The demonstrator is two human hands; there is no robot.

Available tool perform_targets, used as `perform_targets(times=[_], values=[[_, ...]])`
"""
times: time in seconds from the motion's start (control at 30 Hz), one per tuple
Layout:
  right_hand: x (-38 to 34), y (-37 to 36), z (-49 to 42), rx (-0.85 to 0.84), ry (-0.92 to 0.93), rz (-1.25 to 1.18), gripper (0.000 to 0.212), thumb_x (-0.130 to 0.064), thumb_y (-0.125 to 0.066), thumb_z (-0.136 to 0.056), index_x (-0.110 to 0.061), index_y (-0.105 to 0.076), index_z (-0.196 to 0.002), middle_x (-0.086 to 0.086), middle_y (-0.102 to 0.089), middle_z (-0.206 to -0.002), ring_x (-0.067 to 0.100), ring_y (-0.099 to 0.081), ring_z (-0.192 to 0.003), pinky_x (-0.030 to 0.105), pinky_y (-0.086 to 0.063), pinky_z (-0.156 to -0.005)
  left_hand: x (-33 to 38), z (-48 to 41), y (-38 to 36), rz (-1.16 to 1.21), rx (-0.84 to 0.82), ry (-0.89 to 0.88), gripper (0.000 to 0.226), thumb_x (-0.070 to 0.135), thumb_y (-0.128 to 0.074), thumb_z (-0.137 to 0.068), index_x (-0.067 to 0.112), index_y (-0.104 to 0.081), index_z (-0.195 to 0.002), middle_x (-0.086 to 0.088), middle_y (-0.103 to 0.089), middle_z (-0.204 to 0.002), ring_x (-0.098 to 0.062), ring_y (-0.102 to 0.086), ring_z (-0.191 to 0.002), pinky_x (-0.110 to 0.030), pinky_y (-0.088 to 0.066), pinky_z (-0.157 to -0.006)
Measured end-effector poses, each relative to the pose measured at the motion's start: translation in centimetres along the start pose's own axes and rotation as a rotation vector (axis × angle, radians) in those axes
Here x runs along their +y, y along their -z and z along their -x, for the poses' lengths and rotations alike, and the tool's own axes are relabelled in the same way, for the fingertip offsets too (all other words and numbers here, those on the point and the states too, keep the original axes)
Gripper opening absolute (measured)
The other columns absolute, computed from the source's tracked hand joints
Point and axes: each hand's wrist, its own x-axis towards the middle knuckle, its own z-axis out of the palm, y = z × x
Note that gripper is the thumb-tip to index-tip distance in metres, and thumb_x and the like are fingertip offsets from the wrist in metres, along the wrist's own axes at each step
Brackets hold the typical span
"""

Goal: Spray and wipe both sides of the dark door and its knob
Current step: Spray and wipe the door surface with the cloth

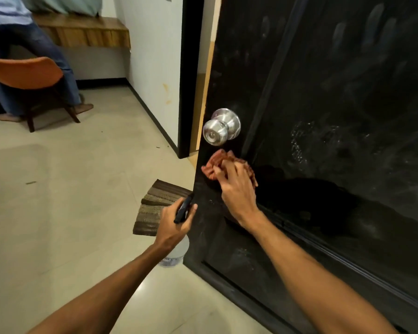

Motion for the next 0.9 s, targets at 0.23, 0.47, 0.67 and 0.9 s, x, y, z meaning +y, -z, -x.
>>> perform_targets(times=[0.23, 0.47, 0.67, 0.9], values=[[5.6, 2.5, 9.2, -0.096, 0.078, 0.101, 0.038, 0.0, -0.075, -0.079, -0.003, -0.071, -0.116, 0.017, -0.06, -0.123, 0.035, -0.057, -0.108, 0.044, -0.055, -0.083, 4.3, 3.4, -6.2, 0.013, -0.005, 0.024, 0.025, 0.044, -0.066, -0.096, 0.02, -0.068, -0.099, -0.006, -0.067, -0.077, -0.026, -0.066, -0.066, -0.048, -0.058, -0.057], [12.3, 8.0, 17.5, -0.061, -0.05, 0.139, 0.046, 0.002, -0.074, -0.079, -0.007, -0.07, -0.124, 0.018, -0.059, -0.132, 0.035, -0.057, -0.114, 0.044, -0.055, -0.087, 11.2, 7.3, -14.5, 0.0, -0.115, 0.047, 0.009, 0.027, -0.071, -0.099, 0.023, -0.066, -0.093, -0.007, -0.066, -0.073, -0.027, -0.065, -0.064, -0.045, -0.057, -0.055], [18.7, 14.3, 22.9, 0.201, -0.2, 0.159, 0.04, 0.002, -0.059, -0.085, -0.008, -0.072, -0.122, 0.018, -0.057, -0.119, 0.034, -0.049, -0.099, 0.046, -0.047, -0.088, 15.8, 9.0, -20.6, 0.06, -0.186, -0.062, 0.022, 0.034, -0.073, -0.099, 0.017, -0.064, -0.089, -0.005, -0.057, -0.063, -0.031, -0.055, -0.054, -0.046, -0.046, -0.05], [22.5, 17.9, 33.2, 0.141, -0.262, 0.215, 0.054, 0.01, -0.08, -0.066, -0.012, -0.077, -0.115, 0.019, -0.061, -0.121, 0.033, -0.05, -0.101, 0.043, -0.043, -0.092, 19.6, 14.6, -27.9, 0.103, -0.331, -0.092, 0.029, 0.032, -0.072, -0.099, 0.014, -0.059, -0.079, -0.003, -0.054, -0.059, -0.022, -0.05, -0.051, -0.041, -0.04, -0.051]])
